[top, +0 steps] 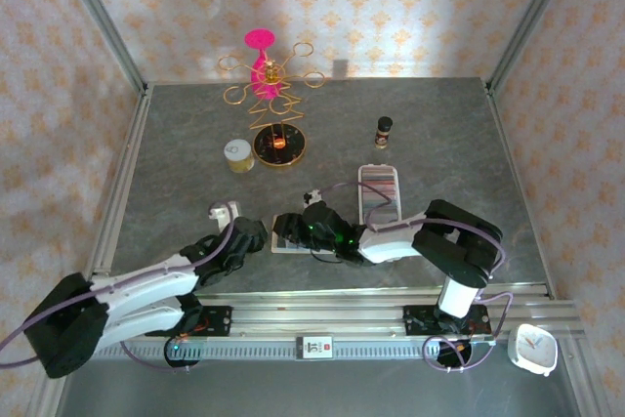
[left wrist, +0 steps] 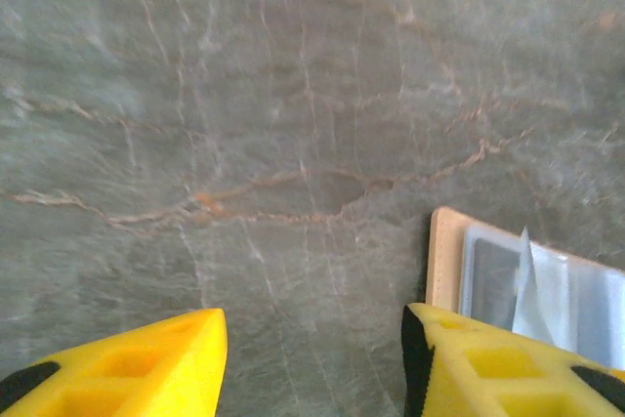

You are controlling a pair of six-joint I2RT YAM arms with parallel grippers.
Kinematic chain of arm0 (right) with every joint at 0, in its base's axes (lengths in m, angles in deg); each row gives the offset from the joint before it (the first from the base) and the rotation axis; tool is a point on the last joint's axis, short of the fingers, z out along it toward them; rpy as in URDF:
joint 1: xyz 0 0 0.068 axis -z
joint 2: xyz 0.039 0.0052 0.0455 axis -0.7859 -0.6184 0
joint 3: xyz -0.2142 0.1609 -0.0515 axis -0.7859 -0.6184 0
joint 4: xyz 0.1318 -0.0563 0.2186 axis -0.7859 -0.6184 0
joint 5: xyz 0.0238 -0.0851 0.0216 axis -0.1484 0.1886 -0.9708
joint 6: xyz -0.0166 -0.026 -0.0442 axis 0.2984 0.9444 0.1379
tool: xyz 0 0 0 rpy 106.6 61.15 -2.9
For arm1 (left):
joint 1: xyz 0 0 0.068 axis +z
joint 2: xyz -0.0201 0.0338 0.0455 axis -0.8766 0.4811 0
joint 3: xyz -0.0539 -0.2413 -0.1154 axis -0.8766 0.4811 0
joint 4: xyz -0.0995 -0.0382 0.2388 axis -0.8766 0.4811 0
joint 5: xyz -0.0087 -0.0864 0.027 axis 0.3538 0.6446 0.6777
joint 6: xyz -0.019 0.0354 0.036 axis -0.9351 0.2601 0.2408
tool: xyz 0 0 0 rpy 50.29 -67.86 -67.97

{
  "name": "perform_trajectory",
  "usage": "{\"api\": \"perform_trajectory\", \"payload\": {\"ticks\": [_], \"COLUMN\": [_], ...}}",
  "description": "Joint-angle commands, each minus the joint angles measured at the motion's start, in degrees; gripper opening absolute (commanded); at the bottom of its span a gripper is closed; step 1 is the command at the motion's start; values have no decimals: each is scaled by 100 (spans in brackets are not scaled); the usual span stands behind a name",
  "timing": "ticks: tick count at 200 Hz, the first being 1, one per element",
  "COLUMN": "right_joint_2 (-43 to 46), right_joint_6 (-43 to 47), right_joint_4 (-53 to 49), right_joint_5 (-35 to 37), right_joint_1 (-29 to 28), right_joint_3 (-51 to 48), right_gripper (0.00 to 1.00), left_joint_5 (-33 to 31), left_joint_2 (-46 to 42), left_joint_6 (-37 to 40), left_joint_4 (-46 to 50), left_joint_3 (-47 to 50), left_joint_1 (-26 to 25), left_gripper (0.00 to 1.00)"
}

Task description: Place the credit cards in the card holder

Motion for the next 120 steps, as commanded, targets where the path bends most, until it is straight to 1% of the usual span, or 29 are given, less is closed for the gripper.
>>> {"api": "perform_trajectory", "payload": {"ticks": [1, 25, 39, 51, 71, 97, 110, 116, 120], "right_joint_2": [287, 1242, 1899, 2441, 3352, 4428, 4925, 5106, 5227], "right_joint_6": [403, 1358, 2048, 2950, 4816, 7955, 9546, 10090, 10291], "right_joint_4": [421, -161, -947, -1659, -2734, -3662, -4310, -4598, -4753], "right_joint_5": [96, 437, 618, 702, 1236, 978, 831, 909, 1028], "right_joint_1": [-25, 154, 342, 519, 591, 593, 595, 591, 595], "right_joint_3": [140, 59, 121, 240, 318, -97, -409, -517, -592], "right_gripper": [45, 46, 48, 48, 52, 57, 63, 66, 67], "left_joint_5": [-390, -45, 87, 308, 776, 1259, 1396, 1439, 1461], "left_joint_2": [-551, -1030, -1173, -1243, -1229, -969, -782, -691, -631], "left_joint_6": [-29, 252, 340, 447, 564, 627, 666, 690, 702], "left_joint_4": [603, 747, 760, 585, 92, -426, -591, -618, -627], "left_joint_3": [16, -233, -332, -352, -296, -248, -271, -293, -316], "left_joint_1": [-5, 4, 0, 1, -11, -16, -18, -19, -18], "left_gripper": [55, 57, 58, 58, 57, 56, 55, 55, 55]}}
